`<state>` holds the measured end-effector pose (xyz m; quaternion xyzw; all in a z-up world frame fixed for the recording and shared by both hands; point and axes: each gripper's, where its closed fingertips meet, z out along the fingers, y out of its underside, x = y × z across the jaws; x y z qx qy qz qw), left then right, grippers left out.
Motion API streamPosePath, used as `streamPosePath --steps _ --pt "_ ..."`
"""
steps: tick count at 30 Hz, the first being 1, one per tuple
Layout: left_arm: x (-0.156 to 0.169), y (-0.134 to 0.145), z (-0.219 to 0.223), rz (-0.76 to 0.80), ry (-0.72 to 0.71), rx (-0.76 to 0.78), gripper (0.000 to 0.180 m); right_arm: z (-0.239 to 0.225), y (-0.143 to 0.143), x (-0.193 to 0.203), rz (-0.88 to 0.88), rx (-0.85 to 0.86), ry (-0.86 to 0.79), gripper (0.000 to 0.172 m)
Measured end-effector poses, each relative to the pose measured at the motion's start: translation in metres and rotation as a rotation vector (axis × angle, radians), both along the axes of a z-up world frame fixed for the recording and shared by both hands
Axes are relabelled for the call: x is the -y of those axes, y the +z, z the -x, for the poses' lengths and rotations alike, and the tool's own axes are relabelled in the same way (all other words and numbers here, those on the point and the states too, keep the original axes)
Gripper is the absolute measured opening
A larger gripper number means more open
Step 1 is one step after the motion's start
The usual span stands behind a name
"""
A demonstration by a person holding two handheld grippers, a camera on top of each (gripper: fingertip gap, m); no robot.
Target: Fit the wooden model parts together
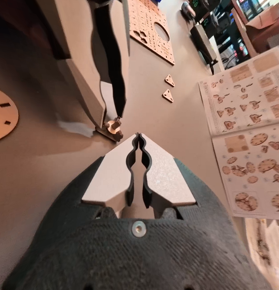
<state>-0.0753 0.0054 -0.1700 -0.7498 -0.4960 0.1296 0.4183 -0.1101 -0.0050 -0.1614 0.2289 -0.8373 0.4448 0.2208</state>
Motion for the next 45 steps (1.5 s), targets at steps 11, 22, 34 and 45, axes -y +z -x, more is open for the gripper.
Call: streamPosePath --steps 11,22,34,45 --pt "0.000 0.000 0.000 -0.007 0.000 0.003 0.030 -0.008 0.007 0.002 0.034 -0.203 0.037 0.000" --pt "0.000 0.000 0.000 -0.007 0.000 0.003 0.030 -0.021 0.003 0.002 -0.008 0.082 0.041 0.000" --pt "0.000 0.000 0.000 -0.021 -0.001 0.010 0.030 -0.009 0.017 0.003 0.037 0.677 -0.130 0.000" --pt "-0.001 0.000 -0.001 -0.036 -0.010 0.018 0.030 -0.016 -0.004 0.004 -0.074 0.479 -0.197 0.000"
